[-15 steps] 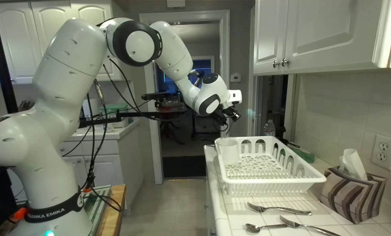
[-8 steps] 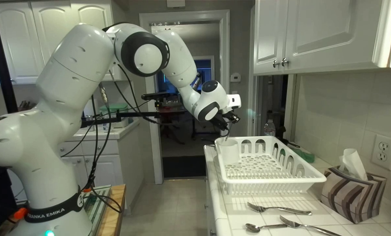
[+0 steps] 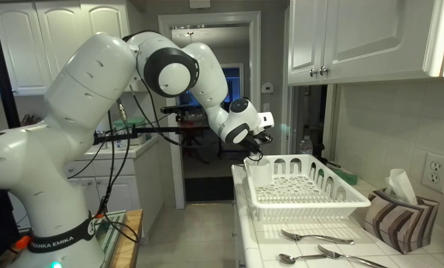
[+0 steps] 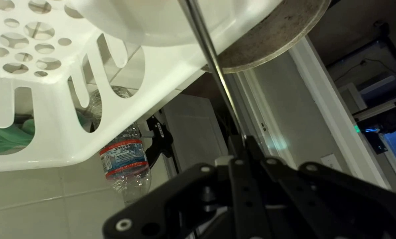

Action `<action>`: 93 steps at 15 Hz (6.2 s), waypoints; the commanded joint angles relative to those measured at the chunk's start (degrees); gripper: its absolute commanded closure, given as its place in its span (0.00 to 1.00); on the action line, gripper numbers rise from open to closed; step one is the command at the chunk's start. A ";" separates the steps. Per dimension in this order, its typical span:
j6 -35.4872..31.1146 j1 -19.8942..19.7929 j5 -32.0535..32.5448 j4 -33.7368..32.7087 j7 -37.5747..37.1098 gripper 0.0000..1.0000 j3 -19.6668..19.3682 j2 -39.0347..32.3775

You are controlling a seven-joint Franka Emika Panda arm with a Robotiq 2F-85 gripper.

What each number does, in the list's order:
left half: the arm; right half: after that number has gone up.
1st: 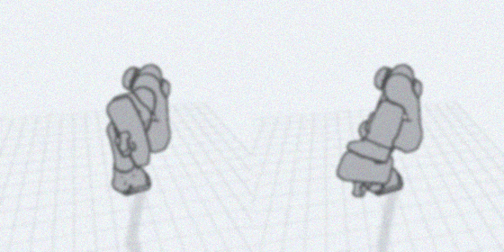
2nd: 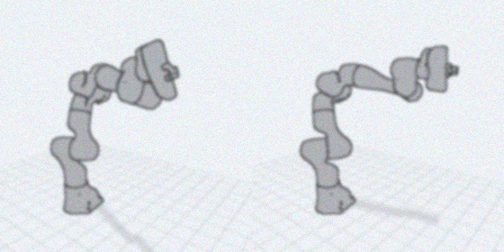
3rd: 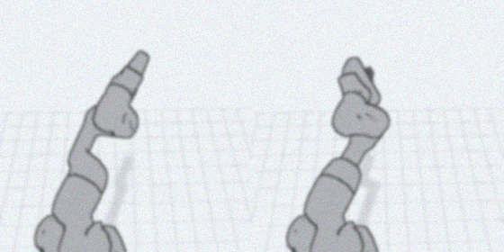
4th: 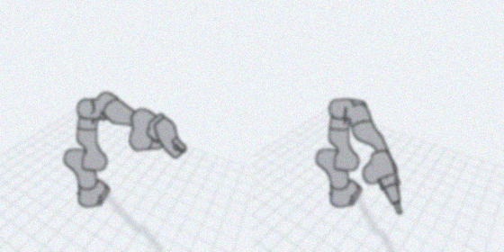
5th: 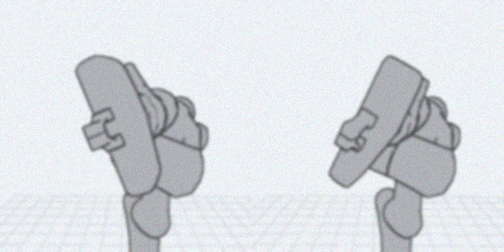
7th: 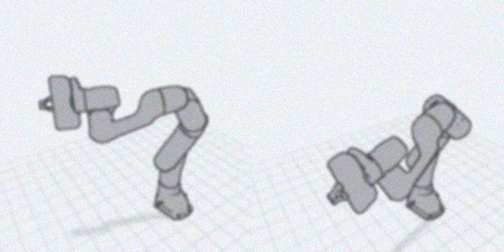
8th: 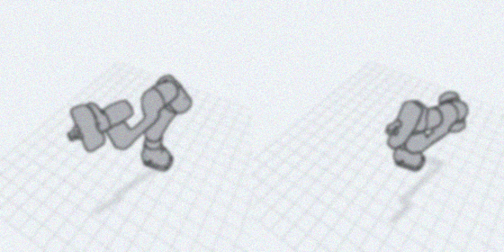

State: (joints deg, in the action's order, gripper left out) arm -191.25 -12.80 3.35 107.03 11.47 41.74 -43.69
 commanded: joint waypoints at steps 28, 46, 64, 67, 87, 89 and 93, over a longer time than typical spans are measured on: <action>10.63 -1.43 0.53 3.59 -3.41 0.00 -4.86 11.74; 37.07 14.73 -4.47 12.37 -20.89 0.00 -36.41 33.87; 36.36 17.42 11.09 13.76 -54.08 0.00 -52.45 31.06; 32.89 16.81 12.68 15.70 -54.04 0.00 -54.38 30.93; 27.24 13.29 7.80 14.25 -44.01 0.00 -56.54 24.21; 26.21 12.17 6.34 13.32 -40.68 0.00 -56.28 22.71; 24.58 10.36 4.17 11.42 -34.51 0.00 -56.58 19.47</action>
State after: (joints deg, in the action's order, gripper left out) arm -165.20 -0.95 10.17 120.88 -27.97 -15.16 -21.23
